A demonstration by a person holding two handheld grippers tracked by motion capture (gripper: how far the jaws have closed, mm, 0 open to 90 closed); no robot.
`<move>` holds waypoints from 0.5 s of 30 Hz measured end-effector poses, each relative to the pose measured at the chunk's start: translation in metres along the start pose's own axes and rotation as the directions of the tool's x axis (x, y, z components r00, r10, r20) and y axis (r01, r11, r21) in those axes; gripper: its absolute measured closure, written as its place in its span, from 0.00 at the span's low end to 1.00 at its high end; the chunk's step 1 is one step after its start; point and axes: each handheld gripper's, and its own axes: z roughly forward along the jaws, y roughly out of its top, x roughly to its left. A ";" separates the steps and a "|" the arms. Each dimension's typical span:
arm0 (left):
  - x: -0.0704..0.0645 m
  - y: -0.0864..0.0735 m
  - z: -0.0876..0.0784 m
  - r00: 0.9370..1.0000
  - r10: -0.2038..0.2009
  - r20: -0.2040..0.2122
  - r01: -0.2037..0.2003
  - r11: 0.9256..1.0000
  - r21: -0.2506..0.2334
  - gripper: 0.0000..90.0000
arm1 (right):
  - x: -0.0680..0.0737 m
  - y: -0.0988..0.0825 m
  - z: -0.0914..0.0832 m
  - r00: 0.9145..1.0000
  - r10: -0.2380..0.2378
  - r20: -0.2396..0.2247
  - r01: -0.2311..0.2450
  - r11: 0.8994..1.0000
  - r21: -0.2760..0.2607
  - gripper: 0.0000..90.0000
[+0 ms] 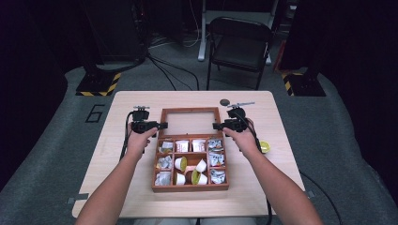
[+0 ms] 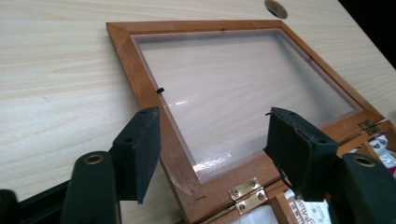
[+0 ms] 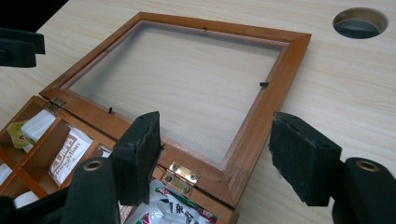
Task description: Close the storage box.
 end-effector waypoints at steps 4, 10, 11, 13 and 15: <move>0.000 0.001 0.005 1.000 -0.001 -0.017 0.001 1.000 0.009 0.38 | -0.004 0.000 0.005 1.000 0.014 -0.001 -0.014 1.000 0.007 0.37; -0.003 0.002 0.012 1.000 -0.003 -0.017 0.004 1.000 0.021 0.35 | -0.006 0.000 0.011 1.000 0.025 0.003 -0.025 0.999 0.025 0.35; -0.004 0.002 0.013 1.000 0.000 -0.013 0.000 1.000 0.022 0.35 | -0.006 0.000 0.012 1.000 0.028 0.002 -0.028 0.999 0.030 0.34; -0.006 0.002 0.016 1.000 0.000 -0.011 0.000 0.999 0.033 0.35 | -0.005 0.000 0.014 0.999 0.039 0.006 -0.039 0.998 0.038 0.33; -0.006 0.001 0.018 1.000 0.001 -0.014 0.000 0.999 0.038 0.35 | -0.005 0.000 0.016 0.999 0.036 0.005 -0.037 0.998 0.048 0.33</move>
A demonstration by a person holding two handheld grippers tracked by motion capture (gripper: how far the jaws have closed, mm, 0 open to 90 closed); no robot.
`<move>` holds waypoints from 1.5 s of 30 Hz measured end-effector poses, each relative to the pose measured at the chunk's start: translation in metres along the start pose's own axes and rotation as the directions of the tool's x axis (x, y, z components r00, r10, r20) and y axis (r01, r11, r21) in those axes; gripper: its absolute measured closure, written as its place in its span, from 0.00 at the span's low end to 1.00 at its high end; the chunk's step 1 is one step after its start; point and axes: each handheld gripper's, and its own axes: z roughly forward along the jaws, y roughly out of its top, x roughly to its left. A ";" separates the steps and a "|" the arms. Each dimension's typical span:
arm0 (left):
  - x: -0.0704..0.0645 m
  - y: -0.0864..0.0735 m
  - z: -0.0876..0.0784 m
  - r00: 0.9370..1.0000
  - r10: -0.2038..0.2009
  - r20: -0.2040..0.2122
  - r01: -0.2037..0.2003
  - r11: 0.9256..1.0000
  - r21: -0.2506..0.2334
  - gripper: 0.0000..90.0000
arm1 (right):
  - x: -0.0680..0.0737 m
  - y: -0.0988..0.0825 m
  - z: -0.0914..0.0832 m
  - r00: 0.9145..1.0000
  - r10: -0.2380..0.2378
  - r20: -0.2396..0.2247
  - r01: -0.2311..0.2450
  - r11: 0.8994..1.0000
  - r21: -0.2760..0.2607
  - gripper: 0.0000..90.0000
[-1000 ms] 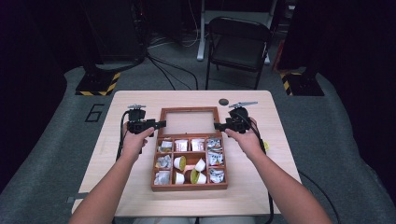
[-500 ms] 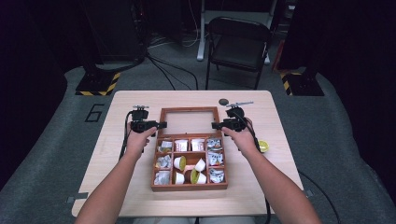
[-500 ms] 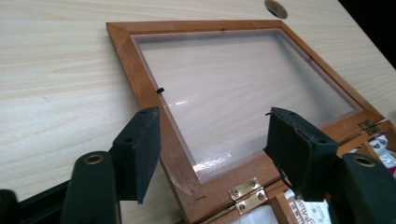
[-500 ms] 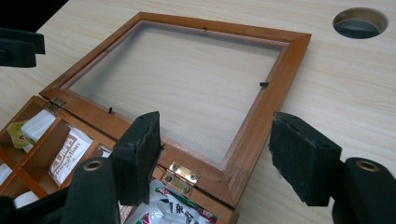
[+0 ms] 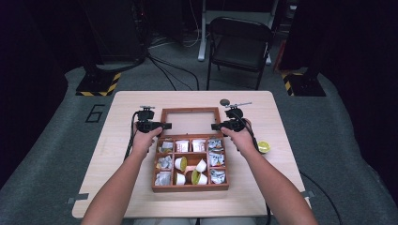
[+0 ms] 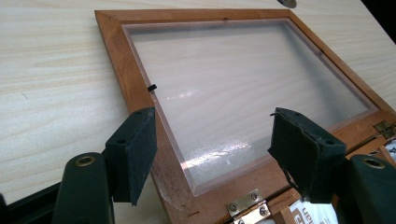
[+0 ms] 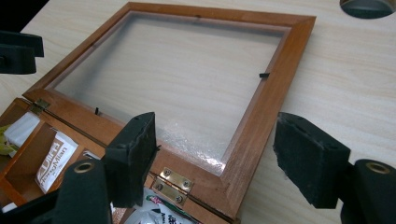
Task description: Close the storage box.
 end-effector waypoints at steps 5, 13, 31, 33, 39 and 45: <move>0.001 -0.001 0.005 1.000 -0.015 -0.002 0.015 1.000 0.019 0.35 | 0.001 -0.001 0.004 1.000 -0.003 0.002 0.003 1.000 0.017 0.33; 0.004 -0.003 0.010 0.999 -0.038 0.011 0.037 0.999 0.034 0.35 | 0.001 -0.003 0.010 1.000 0.011 -0.003 -0.011 0.999 0.040 0.32; 0.010 -0.006 0.007 0.999 -0.046 0.021 0.045 0.999 0.029 0.35 | -0.001 -0.009 0.018 1.000 0.024 0.000 -0.024 0.997 0.073 0.31; 0.011 -0.007 0.006 0.998 -0.064 0.022 0.063 0.998 0.020 0.35 | -0.001 -0.009 0.019 1.000 0.024 0.000 -0.024 0.997 0.075 0.31; 0.012 -0.007 0.006 0.998 -0.055 0.019 0.054 0.998 0.035 0.35 | -0.003 -0.010 0.021 0.999 0.040 -0.002 -0.039 0.996 0.084 0.31; 0.011 -0.009 0.009 0.999 -0.051 0.010 0.050 0.998 0.043 0.34 | -0.005 -0.011 0.024 0.999 0.052 0.000 -0.052 0.995 0.091 0.30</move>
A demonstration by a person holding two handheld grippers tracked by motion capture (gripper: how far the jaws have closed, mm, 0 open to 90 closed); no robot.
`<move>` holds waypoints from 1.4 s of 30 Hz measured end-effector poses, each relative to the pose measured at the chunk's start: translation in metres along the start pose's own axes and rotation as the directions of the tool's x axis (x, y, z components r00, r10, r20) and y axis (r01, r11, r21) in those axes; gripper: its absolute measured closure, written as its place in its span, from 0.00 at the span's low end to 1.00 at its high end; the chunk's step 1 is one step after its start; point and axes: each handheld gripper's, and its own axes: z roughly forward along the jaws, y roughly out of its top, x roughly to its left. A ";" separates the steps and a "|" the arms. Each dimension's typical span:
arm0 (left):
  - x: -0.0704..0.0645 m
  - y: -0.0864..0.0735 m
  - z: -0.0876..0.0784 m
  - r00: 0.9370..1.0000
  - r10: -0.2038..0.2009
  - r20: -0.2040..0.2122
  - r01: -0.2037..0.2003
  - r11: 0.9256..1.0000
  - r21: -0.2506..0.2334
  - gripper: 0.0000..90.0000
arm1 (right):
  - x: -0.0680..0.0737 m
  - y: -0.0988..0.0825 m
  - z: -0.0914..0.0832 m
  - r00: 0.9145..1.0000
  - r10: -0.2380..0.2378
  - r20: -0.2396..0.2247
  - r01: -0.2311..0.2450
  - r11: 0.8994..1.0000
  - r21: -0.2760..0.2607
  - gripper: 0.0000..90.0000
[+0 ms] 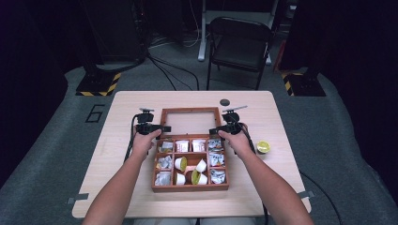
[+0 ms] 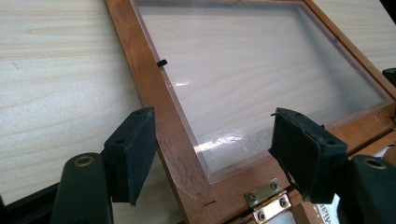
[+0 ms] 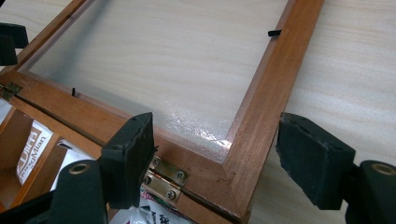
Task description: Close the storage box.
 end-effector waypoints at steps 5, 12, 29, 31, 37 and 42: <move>0.001 0.000 0.000 1.000 -0.008 0.008 0.008 1.000 0.004 0.34 | -0.001 0.000 0.002 1.000 0.005 -0.002 -0.005 1.000 0.003 0.30; 0.002 0.000 0.001 1.000 -0.015 0.004 0.015 1.000 0.010 0.35 | -0.002 -0.001 0.003 1.000 0.002 -0.001 -0.002 1.000 0.011 0.30; 0.005 -0.003 0.007 1.000 -0.019 -0.001 0.019 0.999 0.040 0.35 | -0.005 0.001 0.005 1.000 0.016 -0.015 -0.016 1.000 0.014 0.29; 0.005 -0.003 0.007 1.000 -0.021 -0.002 0.022 0.999 0.040 0.35 | -0.005 0.001 0.006 1.000 0.016 -0.016 -0.016 1.000 0.011 0.29; 0.006 -0.004 0.009 1.000 -0.009 -0.009 0.010 0.999 0.049 0.35 | -0.007 0.001 0.008 0.999 0.024 -0.026 -0.024 1.000 0.012 0.28; 0.006 -0.005 0.010 1.000 -0.015 -0.004 0.015 0.998 0.057 0.35 | -0.008 0.002 0.009 0.999 0.035 -0.032 -0.034 0.999 0.014 0.27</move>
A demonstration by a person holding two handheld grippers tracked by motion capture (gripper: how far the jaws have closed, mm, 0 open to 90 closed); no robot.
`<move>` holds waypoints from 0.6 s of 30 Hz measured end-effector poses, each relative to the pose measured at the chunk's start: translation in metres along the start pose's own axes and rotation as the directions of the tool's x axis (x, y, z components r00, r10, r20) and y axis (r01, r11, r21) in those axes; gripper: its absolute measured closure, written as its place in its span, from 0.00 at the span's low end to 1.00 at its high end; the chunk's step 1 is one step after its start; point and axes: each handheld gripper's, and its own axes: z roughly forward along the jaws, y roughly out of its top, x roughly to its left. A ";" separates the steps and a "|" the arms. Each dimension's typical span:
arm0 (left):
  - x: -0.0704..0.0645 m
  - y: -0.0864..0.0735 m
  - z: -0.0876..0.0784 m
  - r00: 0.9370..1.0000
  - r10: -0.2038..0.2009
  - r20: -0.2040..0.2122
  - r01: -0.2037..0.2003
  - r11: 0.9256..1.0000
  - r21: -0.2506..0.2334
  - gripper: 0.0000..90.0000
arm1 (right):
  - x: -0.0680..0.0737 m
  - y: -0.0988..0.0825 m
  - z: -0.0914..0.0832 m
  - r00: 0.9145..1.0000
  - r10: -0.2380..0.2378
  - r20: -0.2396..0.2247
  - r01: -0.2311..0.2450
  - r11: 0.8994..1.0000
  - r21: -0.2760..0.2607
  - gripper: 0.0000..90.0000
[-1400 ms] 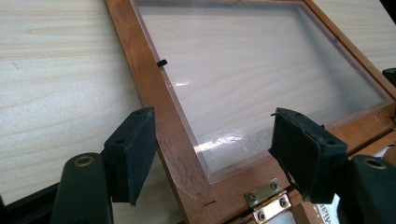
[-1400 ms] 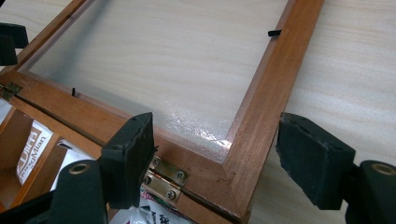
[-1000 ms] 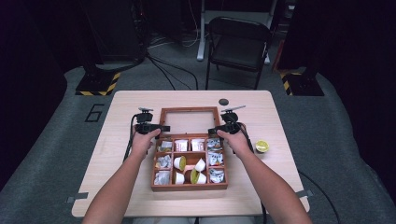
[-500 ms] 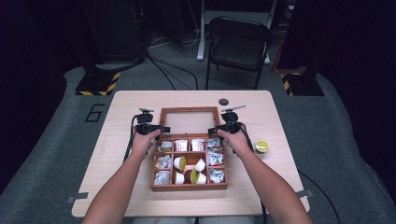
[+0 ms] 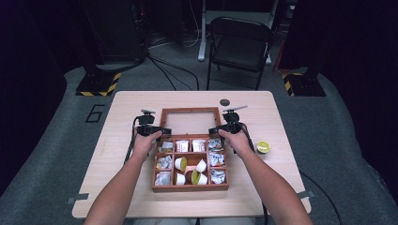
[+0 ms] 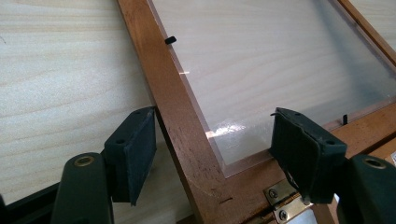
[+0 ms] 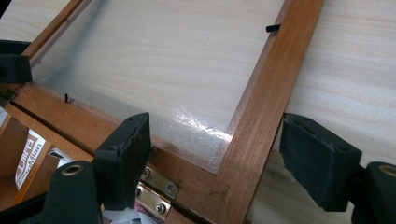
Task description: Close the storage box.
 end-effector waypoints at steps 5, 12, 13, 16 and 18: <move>0.001 0.000 0.000 1.000 -0.003 0.005 0.003 1.000 -0.004 0.34 | -0.001 0.001 0.001 1.000 0.020 -0.008 -0.020 1.000 0.007 0.26; 0.002 0.000 0.001 1.000 -0.018 0.015 0.018 1.000 -0.001 0.34 | -0.005 0.001 0.004 0.998 0.040 -0.040 -0.040 0.999 0.014 0.26; 0.002 0.000 0.001 1.000 -0.025 0.015 0.025 1.000 -0.002 0.34 | -0.005 0.001 0.005 0.998 0.043 -0.044 -0.043 0.999 0.015 0.25; 0.002 0.000 0.001 1.000 -0.025 0.015 0.025 1.000 -0.001 0.34 | -0.004 0.002 0.005 0.998 0.048 -0.041 -0.047 0.999 0.018 0.25; 0.002 0.000 0.001 1.000 -0.027 0.017 0.027 1.000 -0.002 0.34 | -0.004 0.002 0.005 0.998 0.046 -0.044 -0.045 0.999 0.019 0.25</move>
